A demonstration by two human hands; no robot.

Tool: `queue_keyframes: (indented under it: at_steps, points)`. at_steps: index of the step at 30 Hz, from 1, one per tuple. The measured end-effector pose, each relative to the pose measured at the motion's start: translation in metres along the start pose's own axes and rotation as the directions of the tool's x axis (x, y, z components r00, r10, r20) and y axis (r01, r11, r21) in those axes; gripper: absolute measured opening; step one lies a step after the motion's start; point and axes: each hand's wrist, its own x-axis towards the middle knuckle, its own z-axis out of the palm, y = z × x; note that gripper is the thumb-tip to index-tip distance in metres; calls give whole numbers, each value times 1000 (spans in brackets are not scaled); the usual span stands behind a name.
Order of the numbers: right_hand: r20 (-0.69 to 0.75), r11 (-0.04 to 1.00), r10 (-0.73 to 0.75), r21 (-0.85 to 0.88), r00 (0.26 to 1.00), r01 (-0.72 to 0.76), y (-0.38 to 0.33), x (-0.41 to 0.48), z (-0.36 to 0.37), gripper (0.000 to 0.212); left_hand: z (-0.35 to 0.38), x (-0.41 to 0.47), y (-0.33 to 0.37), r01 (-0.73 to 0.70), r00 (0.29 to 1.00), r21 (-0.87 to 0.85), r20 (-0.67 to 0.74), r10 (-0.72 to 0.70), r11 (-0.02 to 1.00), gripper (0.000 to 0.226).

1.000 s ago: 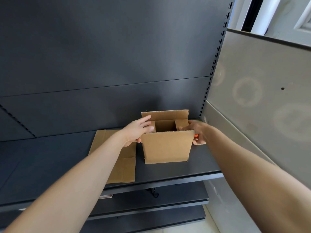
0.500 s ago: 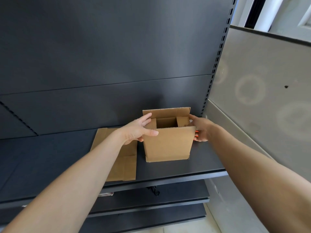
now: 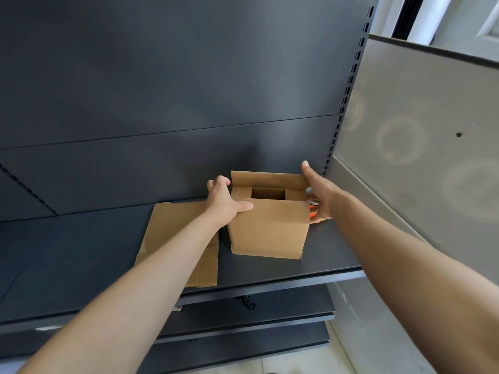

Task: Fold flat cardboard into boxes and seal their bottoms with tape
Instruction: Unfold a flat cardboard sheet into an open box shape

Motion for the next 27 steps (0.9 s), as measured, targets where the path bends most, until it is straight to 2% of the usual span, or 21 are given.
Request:
queue_keyframes:
  at_steps: [3,7,10,14,16,20,24,27]
  points:
    - [-67,1000,-10,-6,998,10,2,-1,7,49,1,-1,2,16,1000,68,-27,-15,998,80]
    - [-43,1000,-17,-2,999,16,2,0,8,43,-2,2,-8,128,985,-52,126,-120,990,100]
    - [-3,1000,-19,-21,1000,19,1,-3,5,31,-4,-1,-14,191,962,-116,219,-163,975,104]
    - [48,997,-37,-64,998,40,5,1,2,15,-5,-8,-13,135,969,-150,227,-99,979,104]
    - [57,990,-72,-119,996,78,11,7,0,22,-3,-8,-14,77,971,-157,238,-38,985,94]
    - [32,990,-97,-101,995,100,15,17,3,31,1,-9,-14,49,969,-152,246,-10,987,53]
    - [10,989,-100,-111,995,101,14,22,6,35,6,-7,-11,-49,985,-58,164,58,997,30]
    - [54,982,-87,-165,995,95,11,22,1,32,13,-3,-2,-126,986,0,112,126,992,13]
